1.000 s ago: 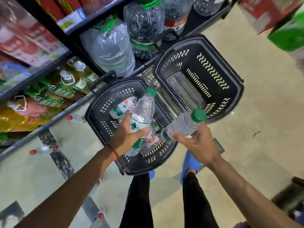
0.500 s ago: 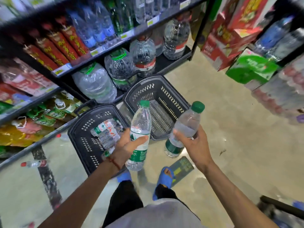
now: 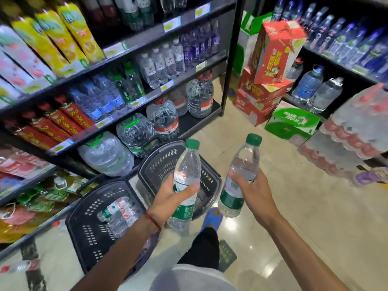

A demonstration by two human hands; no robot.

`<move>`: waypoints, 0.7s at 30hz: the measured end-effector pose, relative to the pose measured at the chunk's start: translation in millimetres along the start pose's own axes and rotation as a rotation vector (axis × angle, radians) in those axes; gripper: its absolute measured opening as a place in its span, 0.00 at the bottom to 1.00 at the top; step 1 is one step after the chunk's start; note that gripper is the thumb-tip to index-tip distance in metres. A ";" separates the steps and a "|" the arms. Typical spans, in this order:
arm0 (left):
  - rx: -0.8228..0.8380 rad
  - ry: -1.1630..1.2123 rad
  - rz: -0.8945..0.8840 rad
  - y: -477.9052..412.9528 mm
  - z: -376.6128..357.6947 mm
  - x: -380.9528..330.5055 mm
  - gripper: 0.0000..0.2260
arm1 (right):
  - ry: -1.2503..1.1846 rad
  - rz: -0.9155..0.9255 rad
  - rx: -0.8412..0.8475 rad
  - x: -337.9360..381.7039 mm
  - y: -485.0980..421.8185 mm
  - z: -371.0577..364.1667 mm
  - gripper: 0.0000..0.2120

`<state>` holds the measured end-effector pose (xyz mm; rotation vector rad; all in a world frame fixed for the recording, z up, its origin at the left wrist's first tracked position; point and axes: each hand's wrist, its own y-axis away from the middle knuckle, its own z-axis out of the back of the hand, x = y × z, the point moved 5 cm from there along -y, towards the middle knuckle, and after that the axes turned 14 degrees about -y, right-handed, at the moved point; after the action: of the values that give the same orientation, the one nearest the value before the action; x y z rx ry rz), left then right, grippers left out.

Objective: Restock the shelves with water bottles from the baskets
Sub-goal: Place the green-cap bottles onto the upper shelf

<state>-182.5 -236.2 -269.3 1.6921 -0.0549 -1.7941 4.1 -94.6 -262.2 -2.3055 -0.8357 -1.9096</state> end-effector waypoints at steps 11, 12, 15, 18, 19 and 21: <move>-0.125 0.055 -0.135 -153.2 -30.9 -128.6 0.30 | 0.121 0.053 0.232 115.3 -182.7 1.0 0.25; -0.142 0.066 -0.142 -163.5 -33.2 -140.1 0.29 | 0.129 0.052 0.259 124.2 -198.1 0.6 0.25; -0.196 0.089 -0.155 -186.3 -37.5 -168.7 0.26 | 0.055 -0.010 0.317 147.3 -235.2 -5.2 0.26; -0.235 0.111 -0.155 -205.9 -36.7 -195.2 0.28 | -0.092 -0.122 0.361 162.9 -271.4 -12.8 0.26; -0.249 0.123 -0.147 -213.8 -35.5 -202.8 0.28 | -0.119 -0.149 0.388 167.7 -284.8 -14.7 0.26; -0.292 0.141 -0.143 -230.3 -33.9 -219.3 0.27 | -0.137 -0.192 0.470 178.2 -313.0 -17.9 0.22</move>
<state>-262.7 62.6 -188.3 1.6363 0.3798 -1.6828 -125.4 234.1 -189.5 -2.1379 -1.3907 -1.4148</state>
